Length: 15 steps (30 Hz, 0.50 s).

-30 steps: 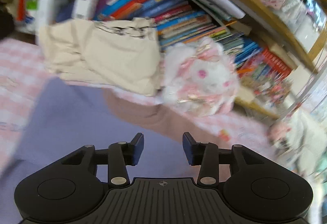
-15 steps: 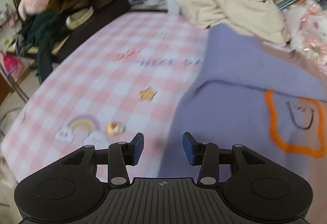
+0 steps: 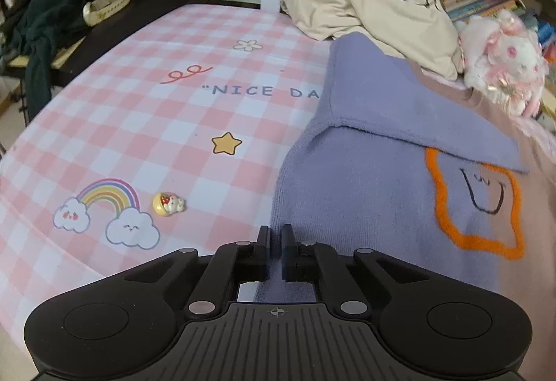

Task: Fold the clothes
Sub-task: 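Open the left tool to release the sleeve while the right tool moves to the pink sleeve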

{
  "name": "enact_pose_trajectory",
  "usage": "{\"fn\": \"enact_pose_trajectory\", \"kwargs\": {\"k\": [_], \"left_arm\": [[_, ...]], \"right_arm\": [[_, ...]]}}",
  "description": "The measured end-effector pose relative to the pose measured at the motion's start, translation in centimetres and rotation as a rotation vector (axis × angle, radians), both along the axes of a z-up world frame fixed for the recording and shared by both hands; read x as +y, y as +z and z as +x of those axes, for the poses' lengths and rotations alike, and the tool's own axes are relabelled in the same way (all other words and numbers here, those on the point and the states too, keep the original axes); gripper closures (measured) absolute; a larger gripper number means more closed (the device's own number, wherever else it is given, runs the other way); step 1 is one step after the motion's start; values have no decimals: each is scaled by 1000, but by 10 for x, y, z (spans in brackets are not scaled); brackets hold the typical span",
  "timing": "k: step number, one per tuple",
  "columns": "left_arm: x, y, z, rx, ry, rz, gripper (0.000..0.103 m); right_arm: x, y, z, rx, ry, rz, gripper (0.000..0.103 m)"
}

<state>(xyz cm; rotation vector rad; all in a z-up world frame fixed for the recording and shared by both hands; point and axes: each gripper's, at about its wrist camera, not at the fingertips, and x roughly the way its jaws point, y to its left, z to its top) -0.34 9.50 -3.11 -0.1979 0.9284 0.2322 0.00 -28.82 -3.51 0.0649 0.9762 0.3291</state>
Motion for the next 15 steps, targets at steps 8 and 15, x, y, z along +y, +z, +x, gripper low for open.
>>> {"fn": "enact_pose_trajectory", "kwargs": {"k": [8, 15], "left_arm": [[16, 1, -8, 9, 8, 13, 99], [18, 1, -10, 4, 9, 31, 92]], "right_arm": [[17, -2, -1, 0, 20, 11, 92], [11, -2, 2, 9, 16, 45, 87]]}}
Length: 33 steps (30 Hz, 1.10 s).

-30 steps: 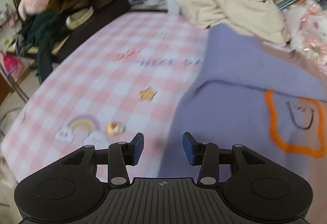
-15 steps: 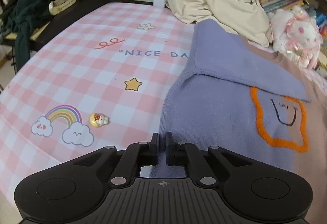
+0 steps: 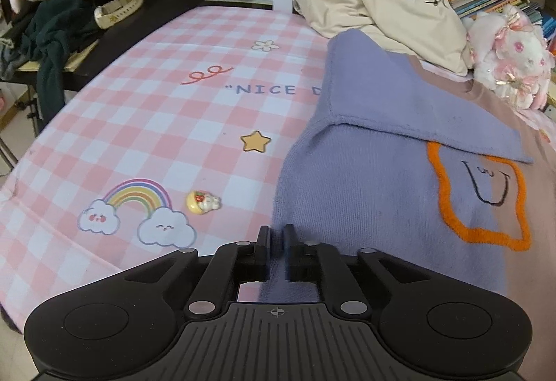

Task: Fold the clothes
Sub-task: 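Open the left tool to release the sleeve while the right tool moves to the pink sleeve, then close the right tool on the pink sleeve cuff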

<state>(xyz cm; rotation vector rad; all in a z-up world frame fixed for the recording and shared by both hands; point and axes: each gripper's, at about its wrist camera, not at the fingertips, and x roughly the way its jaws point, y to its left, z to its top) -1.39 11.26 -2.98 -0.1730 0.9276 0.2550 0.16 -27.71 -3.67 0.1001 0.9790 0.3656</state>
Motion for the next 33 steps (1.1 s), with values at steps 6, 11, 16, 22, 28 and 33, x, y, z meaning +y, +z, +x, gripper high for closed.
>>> {"fn": "enact_pose_trajectory", "kwargs": {"k": [6, 11, 16, 22, 28, 33], "left_arm": [[-18, 14, -7, -48, 4, 57, 75], [-50, 21, -12, -89, -15, 91, 34], [-79, 20, -17, -77, -20, 102, 20], [-109, 11, -25, -46, -37, 102, 14], [-130, 3, -30, -16, -63, 113, 13], [-138, 0, -29, -10, -61, 159, 11]], "right_arm": [[-27, 14, 2, -54, -63, 41, 59], [-61, 20, 10, -78, -134, 43, 46], [-105, 23, 19, -99, -210, 19, 38], [-160, 24, 27, -113, -326, -16, 30], [-213, 25, 36, -113, -445, -34, 30], [-238, 17, 43, -95, -500, -47, 30]]}}
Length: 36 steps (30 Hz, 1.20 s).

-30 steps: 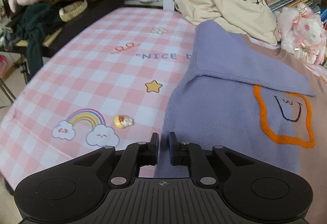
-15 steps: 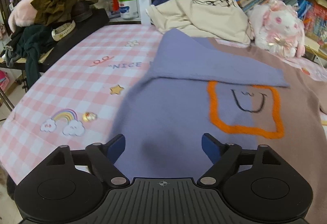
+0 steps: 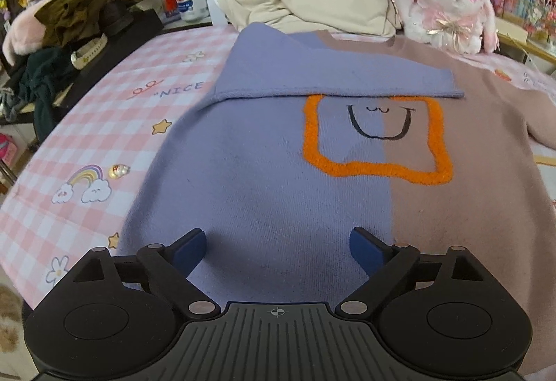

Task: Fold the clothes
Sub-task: 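Close the right tool on the pink sleeve cuff, then lift the pink sleeve with the right tool and lay it across the folded lavender sleeve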

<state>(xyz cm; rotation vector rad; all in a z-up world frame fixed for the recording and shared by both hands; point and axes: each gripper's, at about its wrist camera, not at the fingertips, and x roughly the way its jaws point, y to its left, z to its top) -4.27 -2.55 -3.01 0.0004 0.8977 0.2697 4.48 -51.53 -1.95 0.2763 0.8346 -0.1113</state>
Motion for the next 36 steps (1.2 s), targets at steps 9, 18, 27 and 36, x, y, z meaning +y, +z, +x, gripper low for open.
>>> {"fn": "enact_pose_trajectory", "kwargs": {"k": [9, 18, 27, 36], "left_arm": [[-3, -5, -1, 14, 5, 27, 7], [-5, -7, -3, 7, -6, 65, 3], [-2, -9, -4, -2, 4, 58, 1], [-6, -5, -4, 3, -49, 116, 1]], "right_arm": [[-11, -16, 21, 32, -18, 60, 33], [-9, -22, 31, 45, -44, 28, 58], [-4, -23, 37, 50, 17, -25, 91], [-6, -7, 34, -20, 8, 87, 94]]}}
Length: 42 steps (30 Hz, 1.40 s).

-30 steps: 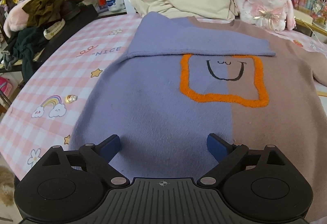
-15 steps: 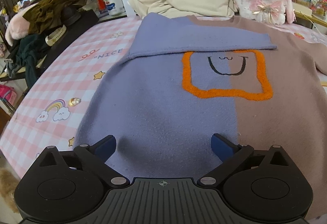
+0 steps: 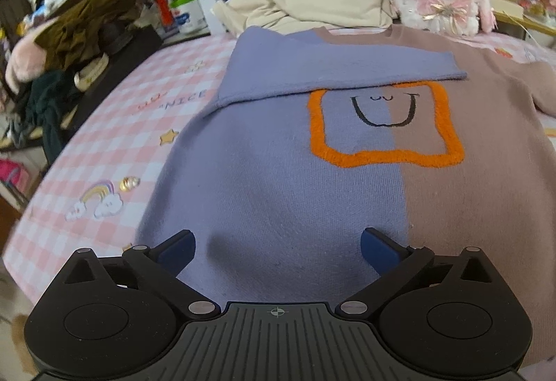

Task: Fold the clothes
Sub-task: 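Lift the pink sleeve with the right tool and lay it across the folded lavender sleeve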

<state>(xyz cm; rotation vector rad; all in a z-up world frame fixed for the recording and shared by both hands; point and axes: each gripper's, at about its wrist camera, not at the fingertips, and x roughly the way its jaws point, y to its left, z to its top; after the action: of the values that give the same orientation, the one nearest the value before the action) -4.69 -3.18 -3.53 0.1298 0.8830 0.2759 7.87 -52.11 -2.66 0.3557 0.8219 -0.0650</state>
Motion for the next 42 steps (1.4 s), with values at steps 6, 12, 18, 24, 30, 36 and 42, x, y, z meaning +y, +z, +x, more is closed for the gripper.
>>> {"fn": "enact_pose_trajectory", "kwargs": {"k": [6, 12, 18, 24, 30, 36, 42], "left_arm": [[-3, 3, 0, -21, -48, 41, 1], [-3, 15, -4, -76, -128, 64, 1], [10, 27, -11, -125, -203, 67, 1], [39, 40, -24, -171, -237, 32, 1], [66, 45, -34, -208, -267, 29, 1], [91, 47, -45, -242, -279, 48, 1], [113, 46, -59, -249, -269, 68, 1]], "right_arm": [[20, 25, -1, -69, 40, 25, 94], [60, 50, 1, -132, 105, 40, 94], [121, 76, -1, -199, 180, 51, 94], [185, 94, -6, -229, 235, 45, 94], [244, 102, -7, -234, 282, 27, 94], [300, 111, -2, -248, 337, 7, 94], [352, 114, 7, -260, 398, 3, 94]]}}
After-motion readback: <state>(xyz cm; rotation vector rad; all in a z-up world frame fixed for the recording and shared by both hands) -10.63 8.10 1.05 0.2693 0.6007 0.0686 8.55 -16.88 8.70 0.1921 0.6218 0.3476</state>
